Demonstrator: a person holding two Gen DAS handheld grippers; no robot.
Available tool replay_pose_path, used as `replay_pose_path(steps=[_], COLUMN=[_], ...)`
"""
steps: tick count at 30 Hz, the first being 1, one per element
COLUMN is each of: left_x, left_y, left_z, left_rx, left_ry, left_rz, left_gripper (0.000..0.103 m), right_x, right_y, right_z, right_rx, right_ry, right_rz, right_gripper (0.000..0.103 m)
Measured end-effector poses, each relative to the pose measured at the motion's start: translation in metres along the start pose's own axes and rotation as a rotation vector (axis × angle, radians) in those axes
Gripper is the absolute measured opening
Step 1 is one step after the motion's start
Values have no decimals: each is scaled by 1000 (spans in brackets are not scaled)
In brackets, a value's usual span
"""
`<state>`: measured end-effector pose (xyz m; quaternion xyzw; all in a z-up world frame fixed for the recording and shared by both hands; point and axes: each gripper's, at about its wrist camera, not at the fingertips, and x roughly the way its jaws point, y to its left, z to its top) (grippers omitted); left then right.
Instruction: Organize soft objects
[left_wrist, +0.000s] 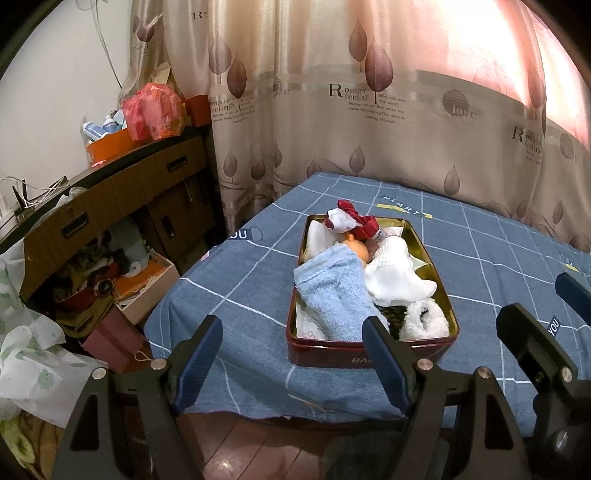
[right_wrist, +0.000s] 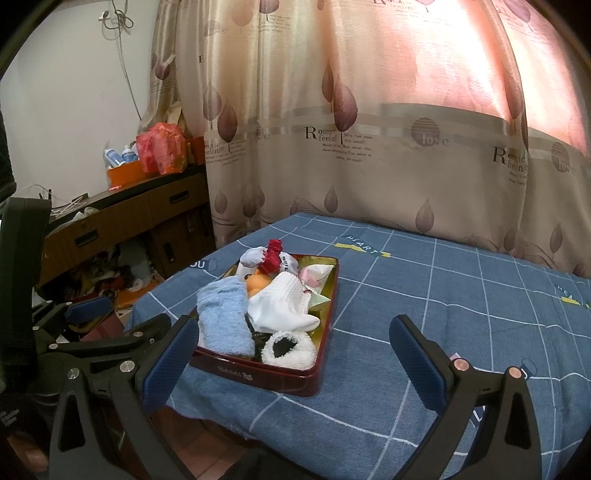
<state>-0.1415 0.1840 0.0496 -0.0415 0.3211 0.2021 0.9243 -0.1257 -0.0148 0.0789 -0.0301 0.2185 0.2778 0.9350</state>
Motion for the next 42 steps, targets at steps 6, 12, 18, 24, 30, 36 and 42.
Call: replay_pose_path(steps=[6,12,18,24,30,36,42], left_x=[1,3,9,11,18,15,10], left_y=[-1,-3,-3,-3,5,4,-3], left_z=[-1,-3,-2,-3,-6,-6,-5], left_rx=[1,18,25,29,-8,-2,33], left_ry=[2,14,31,13,17,-17,-20], left_rz=[0,3,-1,9,-48,-25,15], left_gripper=[80,80,81,86,87,87,87], right_x=[1,2,1,2,3,4,6], right_y=[0,-1,-1,-2,-4,-4,-6], right_z=[0,-1,-3,-3,-2,-2,-1], right_rx=[1,4,9,10,12,22,23], right_ry=[1,-1,3,4,3,-2,-3], right_rz=[-1,-1,-6,-5,-6,-8,-17], right_gripper=[102,102,102,102,102,102,102])
